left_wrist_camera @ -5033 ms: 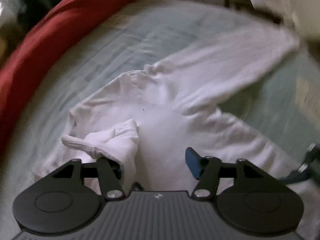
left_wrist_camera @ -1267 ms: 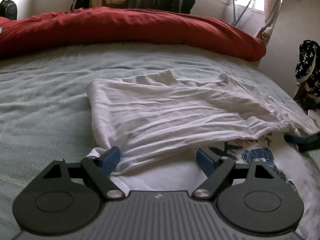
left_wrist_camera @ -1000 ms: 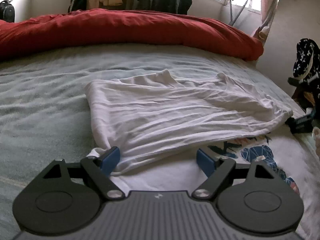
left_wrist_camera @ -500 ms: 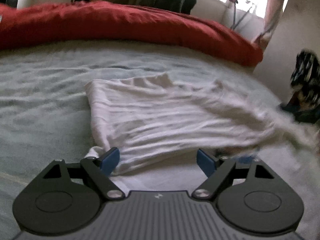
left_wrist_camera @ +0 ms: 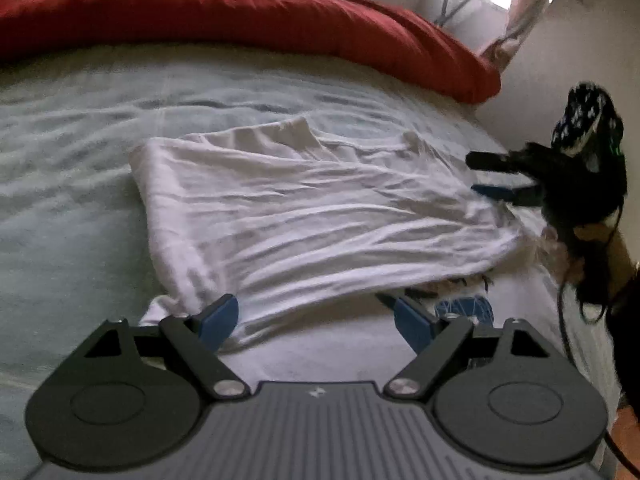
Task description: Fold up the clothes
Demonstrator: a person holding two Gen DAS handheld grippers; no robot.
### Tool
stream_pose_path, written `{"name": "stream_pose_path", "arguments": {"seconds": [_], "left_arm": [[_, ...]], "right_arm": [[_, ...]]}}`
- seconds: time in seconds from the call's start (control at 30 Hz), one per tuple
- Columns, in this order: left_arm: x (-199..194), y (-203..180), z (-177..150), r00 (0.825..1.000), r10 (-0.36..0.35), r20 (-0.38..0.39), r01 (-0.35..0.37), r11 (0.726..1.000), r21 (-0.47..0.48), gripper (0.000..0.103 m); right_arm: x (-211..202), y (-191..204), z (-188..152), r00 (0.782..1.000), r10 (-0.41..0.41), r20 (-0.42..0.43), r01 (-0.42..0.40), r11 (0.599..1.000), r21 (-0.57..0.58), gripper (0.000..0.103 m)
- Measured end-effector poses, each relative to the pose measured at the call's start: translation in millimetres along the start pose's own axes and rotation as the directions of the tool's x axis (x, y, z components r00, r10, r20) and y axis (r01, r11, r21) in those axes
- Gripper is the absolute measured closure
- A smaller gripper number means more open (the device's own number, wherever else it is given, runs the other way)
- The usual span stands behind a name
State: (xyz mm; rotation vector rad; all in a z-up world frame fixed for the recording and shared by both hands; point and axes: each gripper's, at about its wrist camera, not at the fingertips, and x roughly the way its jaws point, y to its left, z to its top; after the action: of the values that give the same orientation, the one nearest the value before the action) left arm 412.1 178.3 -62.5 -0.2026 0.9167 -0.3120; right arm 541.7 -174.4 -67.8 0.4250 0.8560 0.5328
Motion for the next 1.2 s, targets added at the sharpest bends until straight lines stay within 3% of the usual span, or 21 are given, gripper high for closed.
{"name": "stream_pose_path", "arguments": {"seconds": [0.17, 0.27, 0.43, 0.57, 0.63, 0.77, 0.87, 0.97, 1.2], "left_arm": [[-3, -5, 17, 0.998, -0.004, 0.058, 0.000, 0.998, 0.063, 0.017], [17, 2, 18, 1.000, 0.007, 0.008, -0.007, 1.000, 0.019, 0.017], [18, 4, -2, 1.000, 0.012, 0.004, -0.012, 0.998, 0.061, 0.016], [17, 7, 0, 1.000, -0.006, -0.006, 0.006, 0.999, 0.047, 0.015], [18, 9, 0, 1.000, -0.013, -0.003, 0.013, 0.999, 0.037, 0.014], [19, 7, -3, 1.000, -0.015, 0.008, 0.014, 0.999, 0.048, 0.012], [20, 4, -4, 1.000, -0.008, 0.010, 0.008, 0.998, 0.056, 0.010], [21, 2, -5, 1.000, 0.000, 0.008, 0.000, 0.998, 0.069, 0.009], [24, -2, -7, 1.000, 0.006, 0.014, -0.008, 0.995, 0.096, 0.005]], "right_arm": [[-11, 33, 2, 0.993, 0.114, -0.024, -0.116, 0.990, -0.075, 0.004], [3, 51, 3, 0.987, 0.143, -0.073, -0.149, 0.985, -0.090, 0.003], [34, 35, -24, 0.964, 0.157, -0.214, -0.155, 0.988, 0.029, 0.003], [14, 33, -14, 0.957, 0.187, -0.220, -0.194, 0.981, -0.011, 0.004], [-1, 31, 5, 0.975, 0.160, -0.152, -0.174, 0.981, -0.080, 0.007], [-10, 15, 28, 0.986, 0.118, -0.122, -0.131, 0.985, -0.108, 0.034], [-1, 9, 23, 0.992, -0.005, -0.127, -0.024, 0.973, -0.227, 0.050], [5, 3, 16, 0.982, -0.141, -0.129, 0.081, 0.918, -0.388, 0.053], [0, -6, -1, 0.978, -0.149, -0.148, 0.044, 0.835, -0.549, 0.053]]}}
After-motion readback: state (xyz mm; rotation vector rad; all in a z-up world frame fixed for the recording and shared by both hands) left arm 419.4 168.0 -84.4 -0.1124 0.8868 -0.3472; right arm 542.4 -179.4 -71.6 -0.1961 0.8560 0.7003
